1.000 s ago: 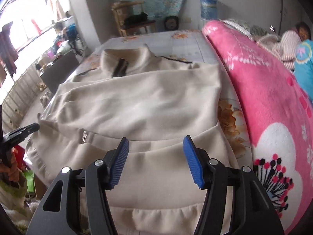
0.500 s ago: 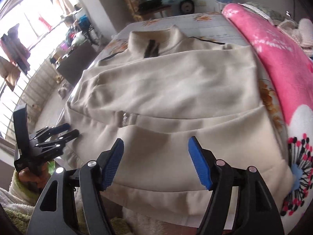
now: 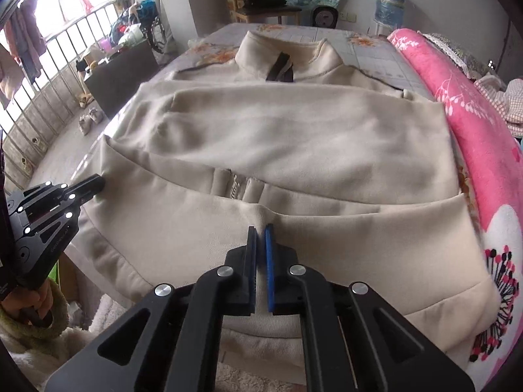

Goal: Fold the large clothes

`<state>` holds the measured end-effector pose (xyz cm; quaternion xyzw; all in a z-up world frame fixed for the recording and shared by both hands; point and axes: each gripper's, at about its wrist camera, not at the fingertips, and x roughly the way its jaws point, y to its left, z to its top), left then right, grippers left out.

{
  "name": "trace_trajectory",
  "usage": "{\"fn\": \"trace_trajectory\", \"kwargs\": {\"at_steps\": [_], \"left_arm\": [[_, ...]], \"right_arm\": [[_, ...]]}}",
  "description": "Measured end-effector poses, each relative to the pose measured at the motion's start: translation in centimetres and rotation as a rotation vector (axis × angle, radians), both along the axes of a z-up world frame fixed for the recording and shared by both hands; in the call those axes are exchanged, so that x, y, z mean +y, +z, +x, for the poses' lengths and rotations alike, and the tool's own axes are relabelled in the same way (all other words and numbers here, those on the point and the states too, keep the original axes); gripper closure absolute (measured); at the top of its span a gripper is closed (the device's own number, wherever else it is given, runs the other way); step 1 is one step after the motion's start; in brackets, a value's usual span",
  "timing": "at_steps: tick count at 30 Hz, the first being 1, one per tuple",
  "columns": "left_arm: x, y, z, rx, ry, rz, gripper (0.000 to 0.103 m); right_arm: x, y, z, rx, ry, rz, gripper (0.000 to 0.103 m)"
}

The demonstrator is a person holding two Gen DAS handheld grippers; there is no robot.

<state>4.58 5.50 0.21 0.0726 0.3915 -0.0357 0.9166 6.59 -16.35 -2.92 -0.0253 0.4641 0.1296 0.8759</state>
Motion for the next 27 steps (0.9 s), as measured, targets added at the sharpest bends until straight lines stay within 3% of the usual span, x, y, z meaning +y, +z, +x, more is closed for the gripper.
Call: {"fn": "trace_trajectory", "kwargs": {"at_steps": [5,9,12,15,17,18,19,21,24,27], "left_arm": [[0.8,3.6,-0.4,-0.118,0.017,-0.029,0.102],[-0.2,0.4,2.2,-0.099,0.032,0.047,0.102],[-0.9,-2.9,3.6,-0.039,0.031,0.105,0.102],[-0.8,-3.3,3.7,-0.026,0.041,0.093,0.101],[-0.6,-3.4,3.9,-0.015,0.047,0.073,0.101],[-0.5,-3.4,4.0,-0.011,0.048,0.068,0.101],[-0.5,-3.4,4.0,-0.007,0.048,0.067,0.101],[-0.6,-3.5,4.0,-0.004,0.044,0.072,0.101],[-0.7,-3.5,4.0,0.001,0.034,0.082,0.101],[-0.7,-3.5,4.1,0.008,0.031,0.085,0.101]], "right_arm": [[0.5,4.1,-0.9,-0.139,-0.006,-0.018,0.098],[1.3,1.0,1.6,-0.149,-0.022,-0.066,0.098],[1.5,-3.2,3.6,-0.077,-0.024,-0.08,0.097],[0.3,-2.7,3.4,-0.069,-0.028,-0.019,0.093],[-1.6,-0.9,2.7,-0.088,-0.045,0.033,0.082],[-2.9,0.0,2.3,-0.112,-0.07,0.036,0.071],[-4.4,0.9,1.8,-0.138,-0.107,0.027,0.06],[-7.8,2.1,1.3,-0.166,-0.2,-0.023,0.053],[-12.4,1.7,1.7,-0.121,-0.303,-0.116,0.049],[-15.2,-0.2,3.0,-0.04,-0.319,-0.142,0.049]]}}
